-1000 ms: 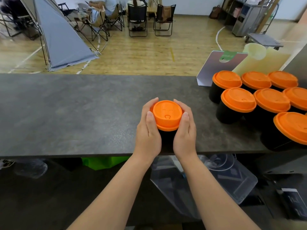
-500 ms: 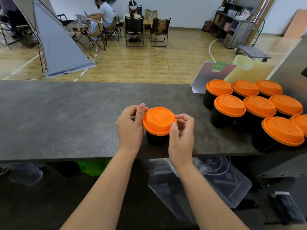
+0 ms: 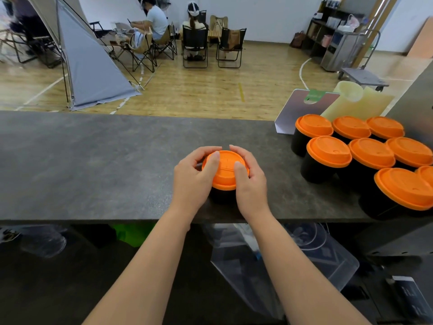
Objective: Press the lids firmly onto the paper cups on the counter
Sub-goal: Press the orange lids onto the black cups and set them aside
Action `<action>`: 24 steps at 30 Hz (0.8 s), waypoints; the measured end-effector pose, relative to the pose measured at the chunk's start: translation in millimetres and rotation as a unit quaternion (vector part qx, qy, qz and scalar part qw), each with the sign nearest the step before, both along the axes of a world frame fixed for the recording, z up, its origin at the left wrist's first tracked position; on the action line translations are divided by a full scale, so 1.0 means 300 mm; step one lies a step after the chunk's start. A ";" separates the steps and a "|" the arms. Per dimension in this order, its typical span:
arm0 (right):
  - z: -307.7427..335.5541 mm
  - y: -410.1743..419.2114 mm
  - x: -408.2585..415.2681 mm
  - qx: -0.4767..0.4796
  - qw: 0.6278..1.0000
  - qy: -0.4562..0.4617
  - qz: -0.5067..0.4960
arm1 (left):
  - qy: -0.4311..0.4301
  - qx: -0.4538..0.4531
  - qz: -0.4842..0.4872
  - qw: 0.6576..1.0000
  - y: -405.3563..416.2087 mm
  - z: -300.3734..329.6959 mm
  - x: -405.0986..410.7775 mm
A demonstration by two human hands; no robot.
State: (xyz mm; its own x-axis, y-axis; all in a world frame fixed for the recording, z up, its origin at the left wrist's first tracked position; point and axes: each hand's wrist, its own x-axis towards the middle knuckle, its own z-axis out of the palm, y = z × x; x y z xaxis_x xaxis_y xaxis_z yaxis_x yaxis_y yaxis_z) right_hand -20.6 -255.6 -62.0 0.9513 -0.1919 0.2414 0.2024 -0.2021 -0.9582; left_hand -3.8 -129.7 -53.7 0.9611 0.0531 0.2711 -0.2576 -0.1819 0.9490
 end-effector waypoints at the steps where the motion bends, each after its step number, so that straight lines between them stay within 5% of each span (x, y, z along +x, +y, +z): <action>1: 0.000 0.007 -0.001 -0.001 1.000 -0.008 -0.004 | -0.012 0.006 0.026 1.000 0.000 0.000 0.000; 13: -0.012 0.018 -0.002 -0.014 0.999 -0.038 -0.016 | 0.001 0.001 -0.032 0.999 -0.034 -0.068 -0.038; 20: 0.004 0.007 -0.016 -0.029 0.999 -0.029 0.004 | -0.012 0.096 -0.078 0.992 0.028 -0.020 -0.011; 24: 0.003 -0.015 -0.028 0.005 0.999 -0.032 -0.011 | 0.017 0.057 -0.042 0.997 0.071 0.014 0.037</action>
State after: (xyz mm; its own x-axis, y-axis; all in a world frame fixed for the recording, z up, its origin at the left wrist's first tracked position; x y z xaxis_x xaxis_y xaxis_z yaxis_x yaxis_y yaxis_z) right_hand -28.9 -260.0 -61.0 0.9294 -0.2158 0.2994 0.2584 -0.1988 -0.9454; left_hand 7.5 -108.4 -49.6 0.9697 -0.0565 0.2377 -0.2440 -0.2688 0.9318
